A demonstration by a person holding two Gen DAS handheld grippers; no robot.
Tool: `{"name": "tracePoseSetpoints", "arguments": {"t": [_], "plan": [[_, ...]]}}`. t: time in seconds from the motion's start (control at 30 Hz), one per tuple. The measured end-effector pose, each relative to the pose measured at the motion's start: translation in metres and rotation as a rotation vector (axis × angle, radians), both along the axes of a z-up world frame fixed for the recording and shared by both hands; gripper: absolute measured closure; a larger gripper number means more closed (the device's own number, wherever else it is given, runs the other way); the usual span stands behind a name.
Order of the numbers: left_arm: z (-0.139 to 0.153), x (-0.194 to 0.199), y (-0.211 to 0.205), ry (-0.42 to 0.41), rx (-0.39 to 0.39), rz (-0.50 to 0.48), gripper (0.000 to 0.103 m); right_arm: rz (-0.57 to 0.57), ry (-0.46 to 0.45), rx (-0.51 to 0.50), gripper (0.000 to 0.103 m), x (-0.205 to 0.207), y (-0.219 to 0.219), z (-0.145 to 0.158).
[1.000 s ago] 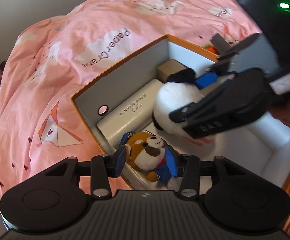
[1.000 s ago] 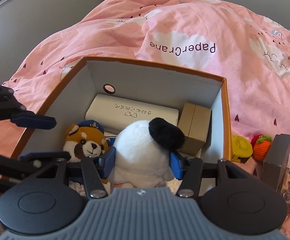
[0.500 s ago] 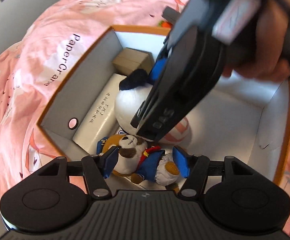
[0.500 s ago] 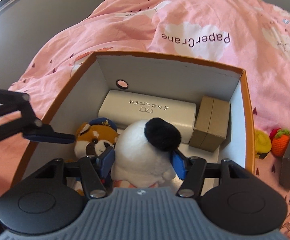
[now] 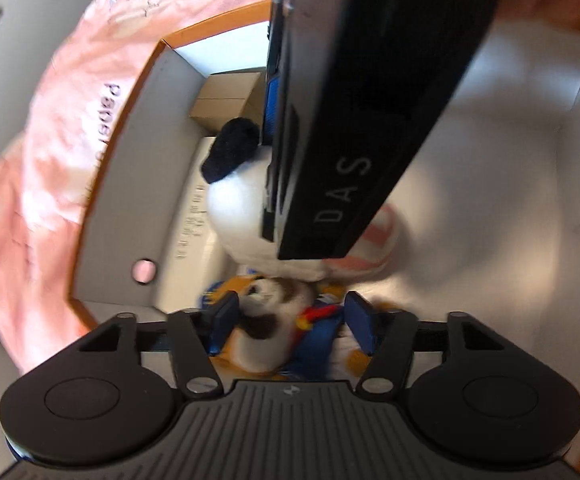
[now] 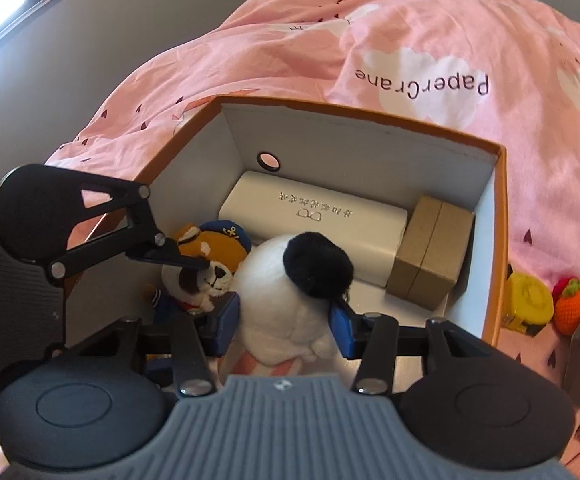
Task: Organize objects
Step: 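Lower the bear plush and white plush into the box and open both grippers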
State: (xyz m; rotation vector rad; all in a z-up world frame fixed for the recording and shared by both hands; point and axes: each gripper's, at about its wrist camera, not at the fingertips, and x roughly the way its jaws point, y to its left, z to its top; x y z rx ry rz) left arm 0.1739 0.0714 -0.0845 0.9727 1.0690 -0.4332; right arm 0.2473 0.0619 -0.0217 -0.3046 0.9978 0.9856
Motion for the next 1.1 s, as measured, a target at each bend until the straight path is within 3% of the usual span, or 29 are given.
{"name": "tracePoseSetpoints", "arguments": {"t": [0.3,0.53,0.63,0.7,0.77,0.93,1.1], "plan": [[-0.006,0.013,0.016,-0.024,-0.023,0.027,0.041,-0.112,0.032,0.055,0.054,0.012,0.002,-0.006],[-0.007,0.013,0.022,-0.047,-0.048,0.033,0.044,-0.066,0.047,0.051,0.056,0.010,-0.002,-0.002],[0.003,0.008,0.029,-0.062,-0.111,0.044,0.044,-0.083,0.046,0.063,0.064,0.011,-0.009,0.002],[0.014,0.004,0.036,-0.069,-0.151,0.061,0.043,-0.082,-0.003,0.055,0.078,0.007,-0.010,0.006],[0.025,-0.001,0.043,-0.074,-0.186,0.075,0.042,-0.045,-0.046,0.040,0.082,0.002,-0.007,0.009],[0.044,-0.001,0.061,-0.084,-0.274,0.170,0.042,0.042,-0.069,0.052,0.082,-0.007,-0.001,0.011],[0.045,0.017,0.073,-0.032,-0.395,0.272,0.042,-0.019,-0.011,0.076,0.082,0.005,-0.007,0.008]]}}
